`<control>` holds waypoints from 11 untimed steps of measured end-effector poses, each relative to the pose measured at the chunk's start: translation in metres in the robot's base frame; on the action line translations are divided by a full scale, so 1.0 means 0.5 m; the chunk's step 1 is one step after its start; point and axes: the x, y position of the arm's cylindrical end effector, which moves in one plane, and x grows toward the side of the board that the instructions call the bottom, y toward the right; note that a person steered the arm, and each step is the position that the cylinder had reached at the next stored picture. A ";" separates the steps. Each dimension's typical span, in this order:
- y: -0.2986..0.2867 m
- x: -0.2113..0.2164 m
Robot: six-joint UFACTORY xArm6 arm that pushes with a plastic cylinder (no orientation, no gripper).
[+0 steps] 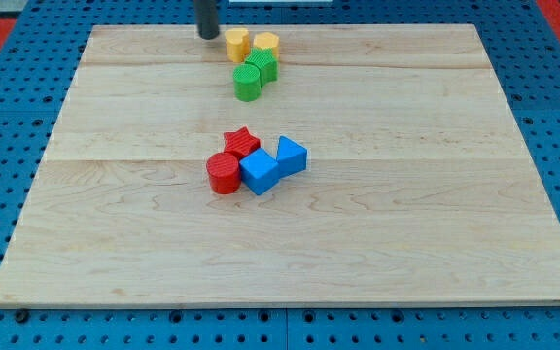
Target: Place yellow heart left to the yellow hexagon
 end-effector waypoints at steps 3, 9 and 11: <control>0.282 0.101; 0.266 0.223; 0.275 0.276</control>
